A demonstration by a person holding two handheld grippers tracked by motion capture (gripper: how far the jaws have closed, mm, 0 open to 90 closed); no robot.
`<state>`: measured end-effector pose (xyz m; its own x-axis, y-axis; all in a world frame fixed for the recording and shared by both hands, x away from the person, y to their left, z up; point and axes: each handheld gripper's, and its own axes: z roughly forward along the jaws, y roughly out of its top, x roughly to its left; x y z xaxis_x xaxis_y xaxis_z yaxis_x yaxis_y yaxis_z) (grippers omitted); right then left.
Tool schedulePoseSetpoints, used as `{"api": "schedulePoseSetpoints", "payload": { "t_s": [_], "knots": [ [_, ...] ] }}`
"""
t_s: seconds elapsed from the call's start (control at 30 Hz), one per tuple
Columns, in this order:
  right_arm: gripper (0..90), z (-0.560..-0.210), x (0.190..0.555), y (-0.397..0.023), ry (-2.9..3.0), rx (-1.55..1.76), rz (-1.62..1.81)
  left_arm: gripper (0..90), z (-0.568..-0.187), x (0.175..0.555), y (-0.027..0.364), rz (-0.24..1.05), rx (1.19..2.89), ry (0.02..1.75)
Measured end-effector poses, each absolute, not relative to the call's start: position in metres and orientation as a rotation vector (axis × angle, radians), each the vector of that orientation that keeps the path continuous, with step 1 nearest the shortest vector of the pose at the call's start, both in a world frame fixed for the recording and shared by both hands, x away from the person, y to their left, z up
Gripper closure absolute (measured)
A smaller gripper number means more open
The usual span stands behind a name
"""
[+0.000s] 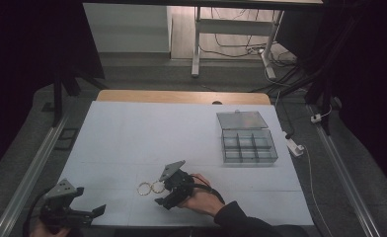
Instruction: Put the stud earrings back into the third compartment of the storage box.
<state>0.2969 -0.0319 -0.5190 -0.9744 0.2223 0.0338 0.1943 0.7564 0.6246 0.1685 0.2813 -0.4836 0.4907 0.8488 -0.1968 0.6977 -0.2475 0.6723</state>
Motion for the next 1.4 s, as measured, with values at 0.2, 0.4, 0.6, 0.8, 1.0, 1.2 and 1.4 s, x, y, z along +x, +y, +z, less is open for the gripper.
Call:
{"api": "schedulePoseSetpoints", "payload": {
  "t_s": [0.2, 0.4, 0.6, 0.8, 1.0, 1.2, 1.4],
  "knots": [
    [57.4, -0.521, 0.297, -0.019, 2.929, 0.228, 0.98, 0.0, -0.484, 0.169, 0.281, 0.267, 2.014, 1.273],
    [83.1, -0.522, 0.303, -0.014, 2.967, 0.182, 0.905, 0.0, -0.484, 0.169, 0.281, 0.268, 2.013, 1.277],
    [87.3, -0.522, 0.306, -0.014, 2.991, 0.214, 0.909, 0.0, -0.484, 0.168, 0.281, 0.269, 2.017, 1.277],
    [87.4, -0.518, 0.307, -0.017, 2.979, 0.253, 0.919, 0.0, -0.484, 0.168, 0.281, 0.269, 2.015, 1.276],
    [87.4, -0.507, 0.313, -0.027, 2.933, 0.302, 0.946, 0.0, -0.484, 0.168, 0.282, 0.267, 2.013, 1.274],
    [87.4, -0.496, 0.326, -0.045, 2.884, 0.383, 0.948, 0.2, -0.484, 0.169, 0.281, 0.263, 2.014, 1.269],
    [87.3, -0.482, 0.345, -0.072, 2.81, 0.495, 0.972, 0.5, -0.484, 0.168, 0.281, 0.266, 2.013, 1.268]
  ]
}}
